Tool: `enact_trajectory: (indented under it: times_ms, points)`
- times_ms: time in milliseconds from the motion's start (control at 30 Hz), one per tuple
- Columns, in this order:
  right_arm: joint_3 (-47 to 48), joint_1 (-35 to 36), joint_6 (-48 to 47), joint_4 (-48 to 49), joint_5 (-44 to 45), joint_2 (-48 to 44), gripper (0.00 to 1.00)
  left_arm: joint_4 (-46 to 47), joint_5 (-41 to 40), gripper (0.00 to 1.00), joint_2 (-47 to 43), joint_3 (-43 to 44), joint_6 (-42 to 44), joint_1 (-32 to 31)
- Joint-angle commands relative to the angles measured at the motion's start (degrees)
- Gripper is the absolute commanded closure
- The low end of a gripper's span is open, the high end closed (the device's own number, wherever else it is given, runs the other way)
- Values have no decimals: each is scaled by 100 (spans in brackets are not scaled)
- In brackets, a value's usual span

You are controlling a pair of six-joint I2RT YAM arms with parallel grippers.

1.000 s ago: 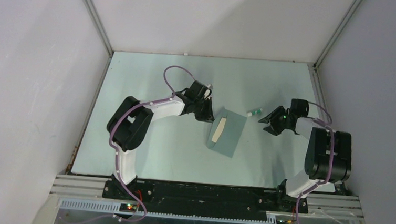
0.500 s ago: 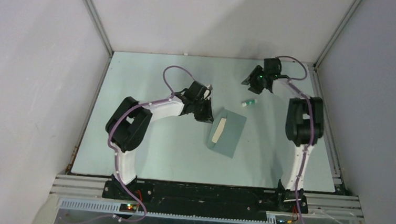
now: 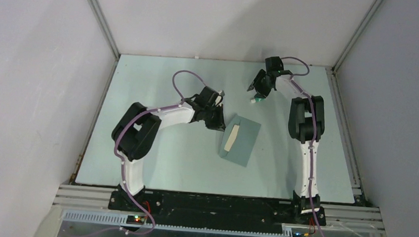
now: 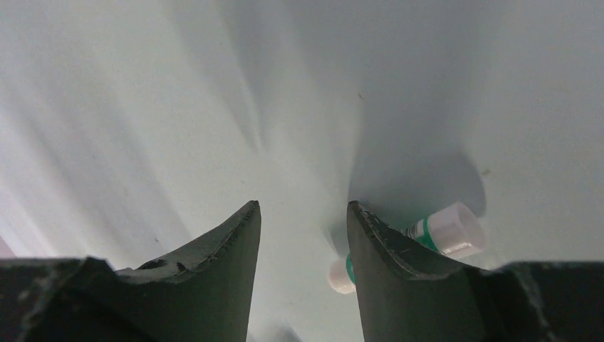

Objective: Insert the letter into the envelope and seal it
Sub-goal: Place the solid glue at the center of the board, then seal the envelope flap on the envelope.

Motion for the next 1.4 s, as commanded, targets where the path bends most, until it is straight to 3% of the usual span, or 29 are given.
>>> enact_trajectory:
  times_ms: [0,500,767,867,1033,1133,1233,1367]
  points:
    - [-432,-43,-139,-284,258,-372,48,161,141,91,-200,-73,119,32]
    - [-1054,-31,-158,14,238,-615,48,188,153,91,-199,-85,102,32]
    - [-409,16,-394,-295,183,-630,48,185,162,91,-181,-80,121,34]
    - [-592,45,-505,-37,299,-1325,48,160,186,91,-180,-63,142,33]
    - [-2229,48,-722,904,715,-2899,46,20,223,91,-209,34,165,30]
    - [-3580,87,-792,1046,721,-3873,54,41,245,91,-305,26,148,25]
    - [-4602,269,-704,1170,539,-4496,81,75,292,91,-329,21,139,26]
    - [-5450,698,-525,1209,455,-4680,89,113,306,91,-288,23,128,25]
